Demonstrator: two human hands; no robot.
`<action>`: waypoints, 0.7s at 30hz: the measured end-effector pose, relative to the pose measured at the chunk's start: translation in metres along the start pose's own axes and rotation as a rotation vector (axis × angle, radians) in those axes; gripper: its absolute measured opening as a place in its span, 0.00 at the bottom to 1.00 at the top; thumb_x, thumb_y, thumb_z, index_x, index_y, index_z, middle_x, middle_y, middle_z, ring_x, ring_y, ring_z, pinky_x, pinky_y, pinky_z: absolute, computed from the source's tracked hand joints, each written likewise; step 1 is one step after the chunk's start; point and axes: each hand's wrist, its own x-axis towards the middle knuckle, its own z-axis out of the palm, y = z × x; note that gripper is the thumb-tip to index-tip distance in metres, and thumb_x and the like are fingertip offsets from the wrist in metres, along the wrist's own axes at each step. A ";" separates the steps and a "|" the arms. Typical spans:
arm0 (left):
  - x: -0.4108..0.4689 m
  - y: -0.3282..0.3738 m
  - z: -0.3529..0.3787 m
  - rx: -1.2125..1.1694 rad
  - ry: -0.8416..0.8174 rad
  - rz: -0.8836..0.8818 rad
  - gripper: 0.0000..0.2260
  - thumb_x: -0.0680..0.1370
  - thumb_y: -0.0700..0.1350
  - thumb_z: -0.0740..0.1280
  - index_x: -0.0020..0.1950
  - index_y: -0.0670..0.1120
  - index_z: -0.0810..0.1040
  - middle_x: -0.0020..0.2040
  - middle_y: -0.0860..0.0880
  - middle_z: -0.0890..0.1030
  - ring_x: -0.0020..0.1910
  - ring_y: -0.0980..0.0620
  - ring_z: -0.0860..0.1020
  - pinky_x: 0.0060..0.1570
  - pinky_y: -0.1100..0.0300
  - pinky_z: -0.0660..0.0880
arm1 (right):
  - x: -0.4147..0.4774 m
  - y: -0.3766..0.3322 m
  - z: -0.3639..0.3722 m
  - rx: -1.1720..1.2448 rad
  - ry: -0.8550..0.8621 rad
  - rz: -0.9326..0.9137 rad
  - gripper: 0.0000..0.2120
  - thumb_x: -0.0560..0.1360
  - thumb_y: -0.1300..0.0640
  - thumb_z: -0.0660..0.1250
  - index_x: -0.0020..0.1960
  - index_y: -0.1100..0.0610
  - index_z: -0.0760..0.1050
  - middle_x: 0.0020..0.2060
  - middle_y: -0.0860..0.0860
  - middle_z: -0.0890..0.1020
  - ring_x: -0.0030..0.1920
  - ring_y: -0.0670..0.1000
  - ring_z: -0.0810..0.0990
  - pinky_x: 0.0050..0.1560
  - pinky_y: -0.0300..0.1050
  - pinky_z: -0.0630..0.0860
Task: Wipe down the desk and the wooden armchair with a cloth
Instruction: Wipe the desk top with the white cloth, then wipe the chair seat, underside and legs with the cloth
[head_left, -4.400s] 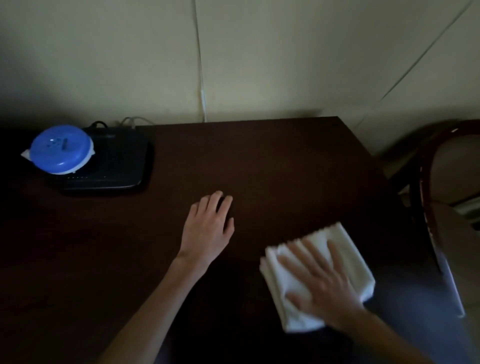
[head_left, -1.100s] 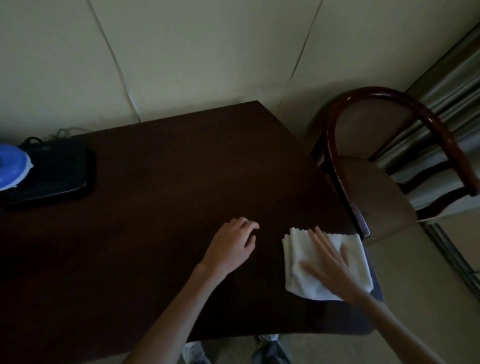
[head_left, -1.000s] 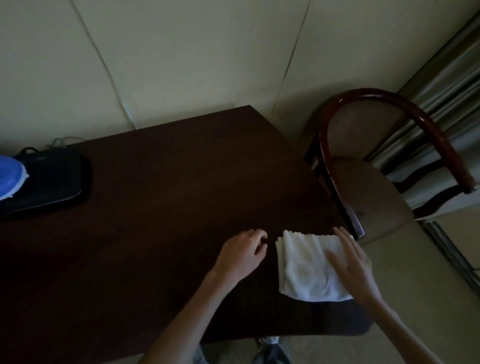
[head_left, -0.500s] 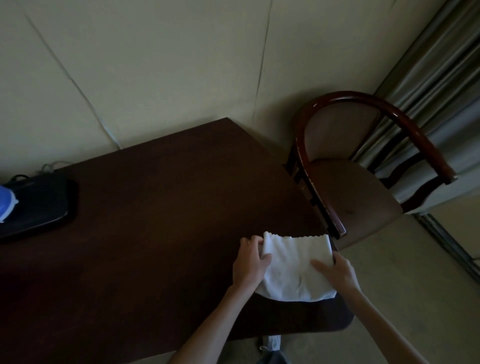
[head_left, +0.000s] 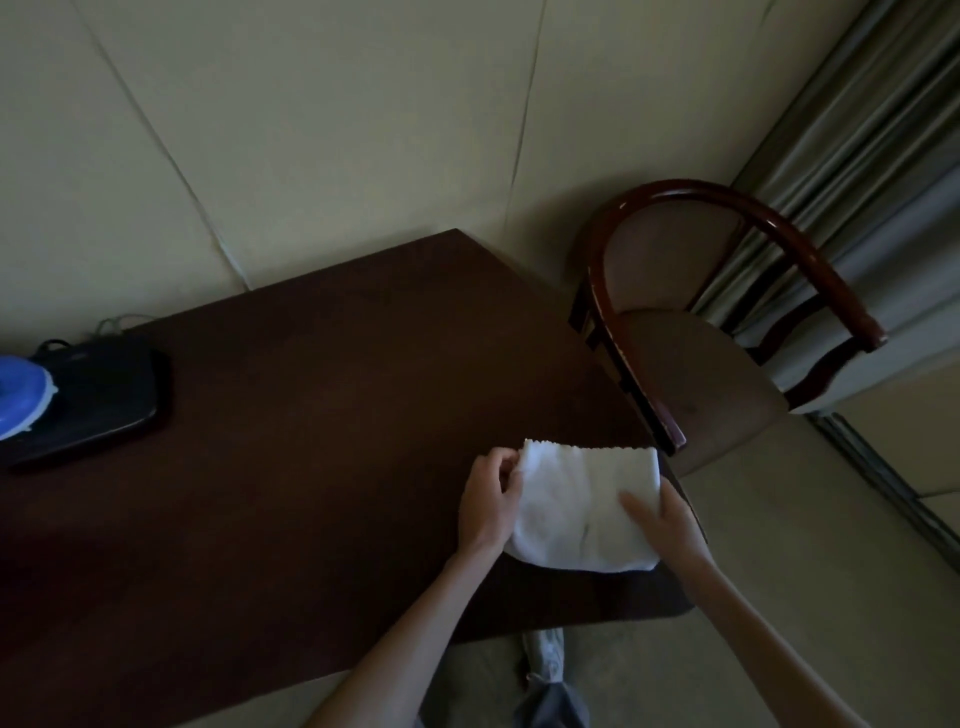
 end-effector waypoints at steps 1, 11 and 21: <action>-0.003 0.000 0.000 0.000 -0.034 -0.054 0.12 0.78 0.50 0.64 0.62 0.52 0.73 0.59 0.52 0.74 0.56 0.54 0.75 0.55 0.57 0.76 | -0.005 -0.001 0.003 0.062 -0.022 0.062 0.15 0.75 0.52 0.70 0.60 0.53 0.73 0.49 0.51 0.80 0.48 0.50 0.81 0.39 0.42 0.76; -0.016 0.014 0.010 0.135 -0.208 -0.397 0.21 0.71 0.52 0.71 0.60 0.47 0.72 0.53 0.51 0.76 0.61 0.47 0.74 0.66 0.50 0.68 | -0.027 -0.012 0.002 0.316 -0.244 0.067 0.21 0.75 0.61 0.69 0.66 0.55 0.69 0.56 0.58 0.79 0.54 0.60 0.81 0.51 0.62 0.80; -0.028 0.117 0.088 0.140 0.056 0.117 0.14 0.71 0.53 0.69 0.51 0.57 0.66 0.41 0.56 0.76 0.35 0.59 0.77 0.31 0.66 0.71 | 0.007 -0.025 -0.056 0.269 0.041 -0.146 0.20 0.75 0.55 0.70 0.63 0.49 0.67 0.51 0.48 0.77 0.50 0.48 0.79 0.47 0.49 0.79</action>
